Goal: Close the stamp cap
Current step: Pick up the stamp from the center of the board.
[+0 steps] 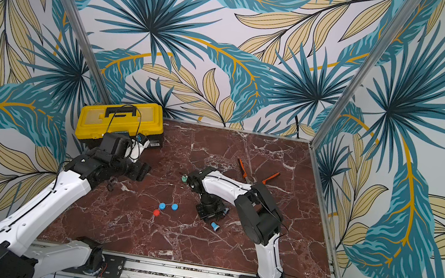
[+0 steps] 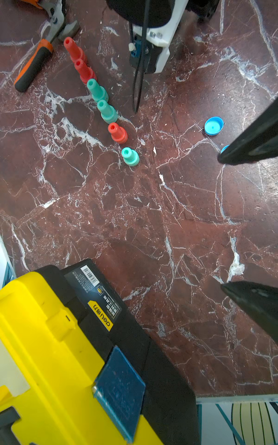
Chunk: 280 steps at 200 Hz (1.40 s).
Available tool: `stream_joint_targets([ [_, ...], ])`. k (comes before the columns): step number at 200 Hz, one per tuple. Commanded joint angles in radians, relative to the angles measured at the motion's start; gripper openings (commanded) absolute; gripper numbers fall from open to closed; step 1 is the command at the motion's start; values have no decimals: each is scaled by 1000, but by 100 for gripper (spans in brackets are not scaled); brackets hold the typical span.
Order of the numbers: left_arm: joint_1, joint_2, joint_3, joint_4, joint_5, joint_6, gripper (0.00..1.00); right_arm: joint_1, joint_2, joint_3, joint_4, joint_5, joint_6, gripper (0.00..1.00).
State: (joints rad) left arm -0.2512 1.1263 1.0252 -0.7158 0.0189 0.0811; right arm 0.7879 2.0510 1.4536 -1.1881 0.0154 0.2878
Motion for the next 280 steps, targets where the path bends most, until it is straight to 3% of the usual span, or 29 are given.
stream_joint_targets([
  [1, 7, -15, -2, 3, 1, 4, 78, 10, 30, 1, -35, 22, 6, 36],
  [113, 8, -12, -2, 2, 7, 3, 78, 10, 48, -27, -27, 44, 45, 30],
  [200, 7, -12, -1, 2, 17, -17, 78, 10, -34, -41, 12, 57, 103, 16],
  [240, 6, -12, 33, 36, 170, -154, 76, 10, -147, -18, 143, -13, 185, 12],
  [280, -13, -67, 21, 177, 306, -303, 75, 10, -277, -24, 334, -70, 304, 9],
])
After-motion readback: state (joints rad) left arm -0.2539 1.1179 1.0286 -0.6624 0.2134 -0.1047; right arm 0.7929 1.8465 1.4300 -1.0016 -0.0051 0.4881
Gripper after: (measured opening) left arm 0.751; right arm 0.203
